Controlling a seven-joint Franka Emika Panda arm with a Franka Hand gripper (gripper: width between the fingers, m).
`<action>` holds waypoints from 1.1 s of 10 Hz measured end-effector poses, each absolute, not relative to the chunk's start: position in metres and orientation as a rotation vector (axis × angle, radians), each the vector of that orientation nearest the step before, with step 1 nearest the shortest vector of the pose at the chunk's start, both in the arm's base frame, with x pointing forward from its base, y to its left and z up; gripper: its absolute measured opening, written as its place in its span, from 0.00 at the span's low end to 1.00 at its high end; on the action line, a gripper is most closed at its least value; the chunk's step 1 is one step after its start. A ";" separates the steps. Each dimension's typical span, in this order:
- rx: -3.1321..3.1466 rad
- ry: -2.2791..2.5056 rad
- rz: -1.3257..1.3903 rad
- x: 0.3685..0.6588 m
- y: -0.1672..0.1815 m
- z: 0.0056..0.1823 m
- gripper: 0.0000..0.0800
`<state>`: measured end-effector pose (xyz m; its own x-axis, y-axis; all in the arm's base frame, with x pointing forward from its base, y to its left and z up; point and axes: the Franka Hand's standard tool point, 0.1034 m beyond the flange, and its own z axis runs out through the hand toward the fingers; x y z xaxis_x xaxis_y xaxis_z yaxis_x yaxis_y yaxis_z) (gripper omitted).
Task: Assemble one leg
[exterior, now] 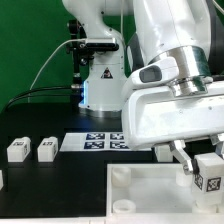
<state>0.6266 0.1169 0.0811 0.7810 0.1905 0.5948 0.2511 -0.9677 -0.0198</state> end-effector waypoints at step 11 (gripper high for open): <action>-2.878 -0.359 -0.918 0.625 0.117 0.078 0.81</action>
Offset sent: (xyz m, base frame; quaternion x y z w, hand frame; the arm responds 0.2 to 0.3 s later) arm 0.0000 0.0000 0.0000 0.0000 0.0000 0.0000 1.0000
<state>0.6251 0.1169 0.0783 0.7907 0.1930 0.5810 0.2528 -0.9672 -0.0228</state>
